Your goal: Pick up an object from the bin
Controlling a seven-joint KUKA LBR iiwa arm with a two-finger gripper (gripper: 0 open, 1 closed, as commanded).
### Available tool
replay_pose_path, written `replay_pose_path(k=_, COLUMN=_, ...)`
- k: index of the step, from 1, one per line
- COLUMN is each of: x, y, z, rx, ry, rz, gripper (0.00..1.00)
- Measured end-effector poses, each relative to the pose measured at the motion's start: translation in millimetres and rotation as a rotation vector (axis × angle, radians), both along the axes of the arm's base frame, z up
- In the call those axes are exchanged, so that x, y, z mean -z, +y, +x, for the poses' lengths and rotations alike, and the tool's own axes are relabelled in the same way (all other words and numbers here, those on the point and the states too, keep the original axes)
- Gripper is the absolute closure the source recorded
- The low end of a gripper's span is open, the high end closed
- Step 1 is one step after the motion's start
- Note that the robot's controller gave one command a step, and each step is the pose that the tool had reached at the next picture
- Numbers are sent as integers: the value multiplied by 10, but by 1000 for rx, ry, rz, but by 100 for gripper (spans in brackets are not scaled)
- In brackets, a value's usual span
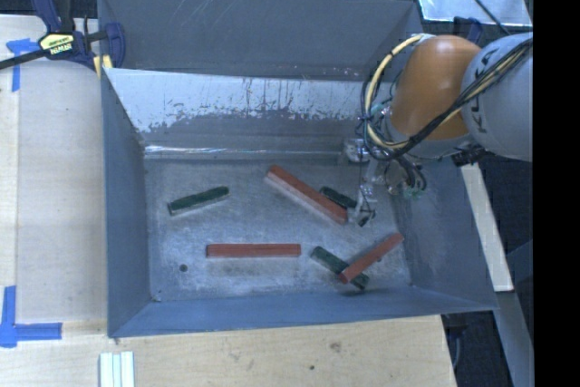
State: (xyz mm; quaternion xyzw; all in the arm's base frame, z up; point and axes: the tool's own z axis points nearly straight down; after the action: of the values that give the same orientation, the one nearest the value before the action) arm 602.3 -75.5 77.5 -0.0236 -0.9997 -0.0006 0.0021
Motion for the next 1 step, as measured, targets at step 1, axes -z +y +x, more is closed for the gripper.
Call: replay_pose_path(k=1, x=75, y=168, z=-401, rx=-27, ry=-6, rz=-1, gripper=0)
